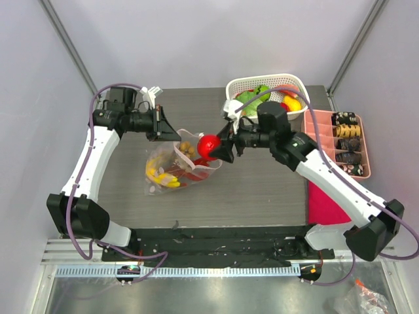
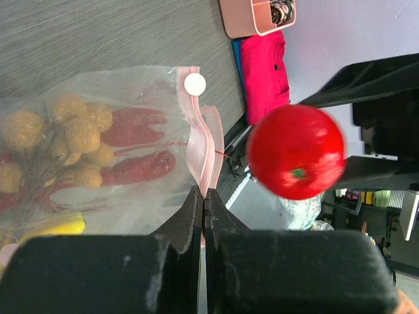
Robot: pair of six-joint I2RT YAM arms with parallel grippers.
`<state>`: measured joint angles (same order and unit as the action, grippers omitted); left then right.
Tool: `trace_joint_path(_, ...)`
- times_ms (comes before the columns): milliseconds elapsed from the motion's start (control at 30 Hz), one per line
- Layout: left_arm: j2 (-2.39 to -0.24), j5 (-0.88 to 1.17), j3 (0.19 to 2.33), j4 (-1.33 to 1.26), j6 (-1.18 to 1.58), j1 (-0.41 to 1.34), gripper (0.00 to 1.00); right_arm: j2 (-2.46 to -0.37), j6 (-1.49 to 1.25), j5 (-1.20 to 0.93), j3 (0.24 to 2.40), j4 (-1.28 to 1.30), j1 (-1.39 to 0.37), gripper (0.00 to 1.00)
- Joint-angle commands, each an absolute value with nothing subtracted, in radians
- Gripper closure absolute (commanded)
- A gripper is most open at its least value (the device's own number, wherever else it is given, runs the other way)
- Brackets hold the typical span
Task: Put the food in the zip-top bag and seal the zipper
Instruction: Place the fake fruit in the zipper food storage bag.
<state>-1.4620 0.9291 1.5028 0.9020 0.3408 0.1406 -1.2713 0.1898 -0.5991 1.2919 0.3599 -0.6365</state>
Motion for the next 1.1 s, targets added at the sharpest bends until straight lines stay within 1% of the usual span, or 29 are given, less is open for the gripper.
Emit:
trace_joint_path(0,-1.434,0.983,1.520,0.850,0.362,0.135,1.00,-1.321,0.218,-0.529,1.301,0.314,-0.692,0.98)
trace_joint_path(133,-1.433,0.988,1.514,0.841,0.371,0.135,1.00,-1.388,0.219,-0.503,1.319,0.296,-0.721,0.99)
trace_joint_path(333,-1.434,0.997,1.516,0.841,0.371,0.135,1.00,-1.512,0.173,-0.390,1.409,0.262,-0.736,0.99)
trace_joint_path(433,-1.439,1.000,1.520,0.841,0.374,0.135,1.00,-1.546,0.117,-0.416,1.448,0.259,-0.738,0.94)
trace_joint_path(467,-1.440,1.002,1.520,0.838,0.374,0.135,1.00,-1.551,0.104,-0.425,1.453,0.255,-0.739,0.89)
trace_joint_path(500,-1.443,1.005,1.519,0.836,0.379,0.133,1.00,-1.557,0.095,-0.448,1.457,0.256,-0.745,0.68)
trace_joint_path(533,-1.445,1.006,1.520,0.833,0.379,0.135,1.00,-1.557,0.091,-0.459,1.466,0.264,-0.750,0.57)
trace_joint_path(567,-1.447,1.006,1.520,0.834,0.382,0.135,1.00,-1.554,0.092,-0.468,1.470,0.270,-0.752,0.49)
trace_joint_path(600,-1.448,1.008,1.520,0.830,0.388,0.133,1.00,-1.549,0.094,-0.495,1.473,0.276,-0.753,0.36)
trace_joint_path(700,-1.445,1.014,1.519,0.821,0.396,0.133,1.00,-1.511,0.115,-0.520,1.480,0.317,-0.753,0.26)
trace_joint_path(767,-1.445,1.014,1.517,0.818,0.396,0.133,1.00,-1.473,0.121,-0.518,1.479,0.344,-0.746,0.22)
trace_joint_path(900,-1.445,1.015,1.506,0.807,0.402,0.133,1.00,-1.437,0.103,-0.560,1.466,0.365,-0.697,0.02)
trace_joint_path(933,-1.450,1.017,1.505,0.804,0.403,0.135,1.00,-1.436,0.094,-0.584,1.466,0.367,-0.674,0.00)
trace_joint_path(1033,-1.453,1.017,1.503,0.795,0.408,0.133,1.00,-1.442,0.045,-0.618,1.488,0.362,-0.641,0.00)
trace_joint_path(1067,-1.456,1.017,1.509,0.796,0.410,0.133,1.00,-1.451,0.025,-0.635,1.500,0.361,-0.603,0.00)
